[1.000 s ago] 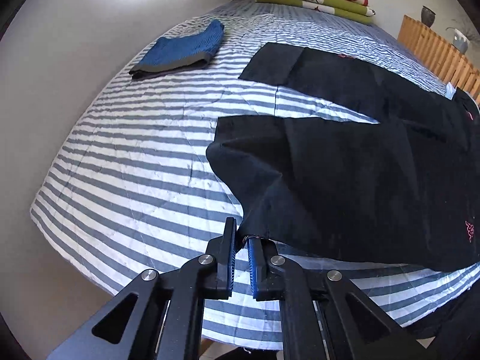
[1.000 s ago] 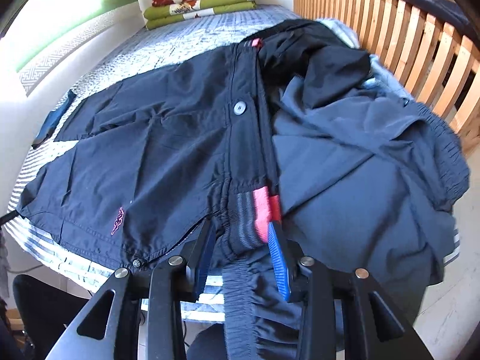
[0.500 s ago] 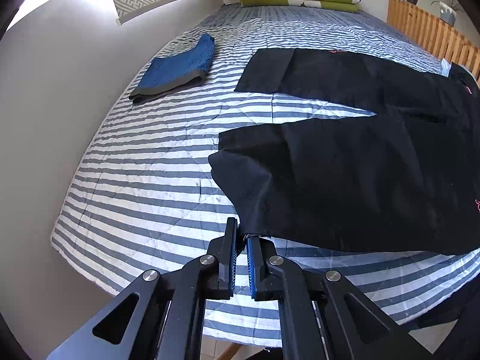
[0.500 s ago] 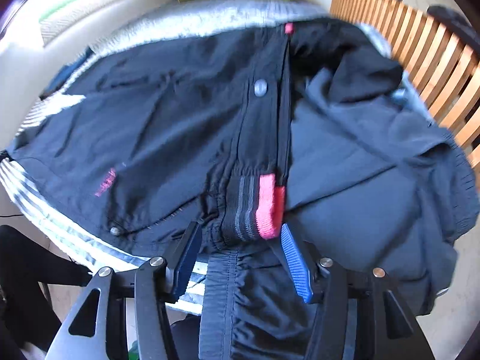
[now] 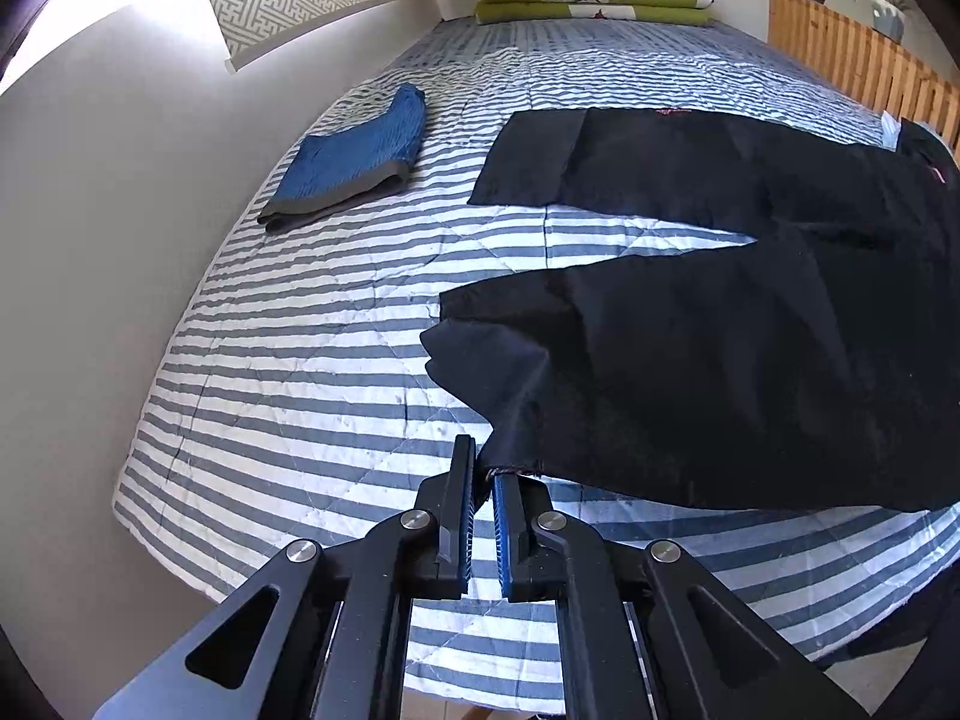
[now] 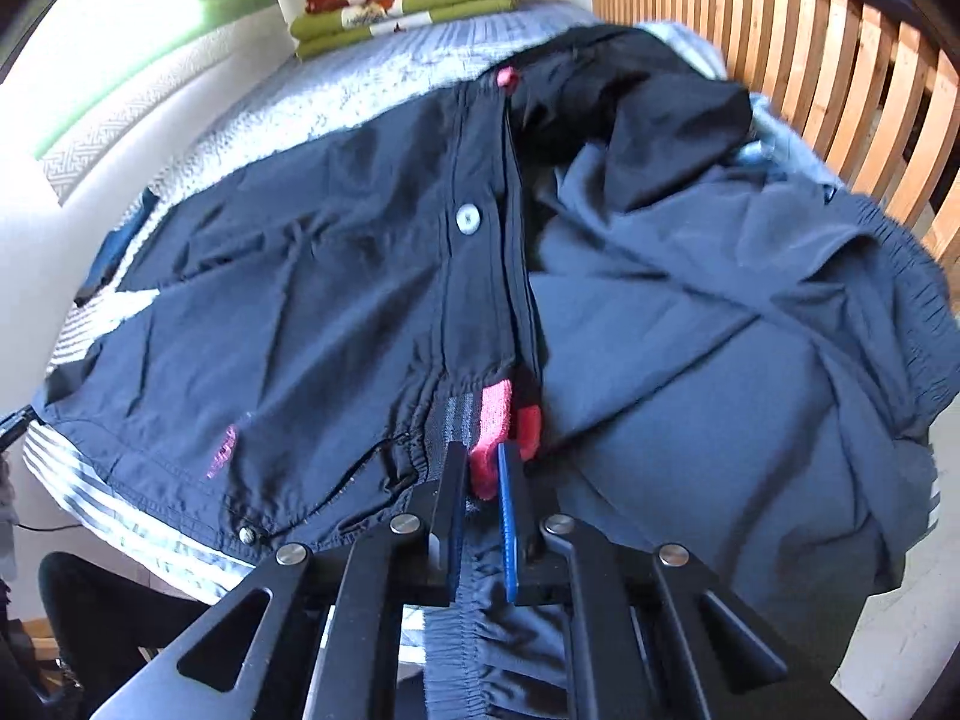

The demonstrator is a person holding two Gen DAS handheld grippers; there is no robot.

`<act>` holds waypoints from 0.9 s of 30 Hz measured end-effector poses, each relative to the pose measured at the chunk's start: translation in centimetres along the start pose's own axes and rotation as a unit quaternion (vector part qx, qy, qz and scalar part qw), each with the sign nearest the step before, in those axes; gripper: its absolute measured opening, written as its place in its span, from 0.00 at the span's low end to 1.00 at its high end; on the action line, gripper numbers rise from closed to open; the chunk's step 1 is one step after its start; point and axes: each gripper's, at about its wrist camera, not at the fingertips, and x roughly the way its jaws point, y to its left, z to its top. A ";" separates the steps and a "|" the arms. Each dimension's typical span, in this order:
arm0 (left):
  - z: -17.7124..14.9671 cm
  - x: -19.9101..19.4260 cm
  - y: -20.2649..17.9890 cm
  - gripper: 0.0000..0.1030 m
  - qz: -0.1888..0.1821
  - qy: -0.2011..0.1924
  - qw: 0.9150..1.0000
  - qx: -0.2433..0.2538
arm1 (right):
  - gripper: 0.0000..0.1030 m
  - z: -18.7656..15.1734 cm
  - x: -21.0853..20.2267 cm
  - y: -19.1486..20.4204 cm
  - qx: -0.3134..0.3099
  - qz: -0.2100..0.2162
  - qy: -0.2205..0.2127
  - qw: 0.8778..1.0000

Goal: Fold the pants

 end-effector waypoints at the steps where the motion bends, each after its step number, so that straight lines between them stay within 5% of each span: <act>1: 0.5 -0.1 0.1 0.05 0.000 -0.003 1.000 0.000 | 0.08 0.3 -0.4 0.2 0.001 0.001 -0.009 1.000; 7: 6.1 -0.1 0.6 0.05 0.004 -0.033 0.999 0.010 | 0.07 5.6 -2.6 0.8 0.034 0.036 -0.074 0.996; 13: 16.0 2.1 0.6 0.05 0.021 -0.059 0.998 0.026 | 0.06 14.3 -2.1 1.1 0.089 0.066 -0.126 0.986; 20: 28.5 10.6 -0.9 0.05 0.029 -0.041 0.998 0.031 | 0.05 26.2 3.9 1.7 0.114 0.037 -0.129 0.984; 27: 34.5 22.4 -4.4 0.08 0.043 0.020 0.997 0.063 | 0.02 33.1 14.0 2.5 0.092 -0.060 -0.096 0.989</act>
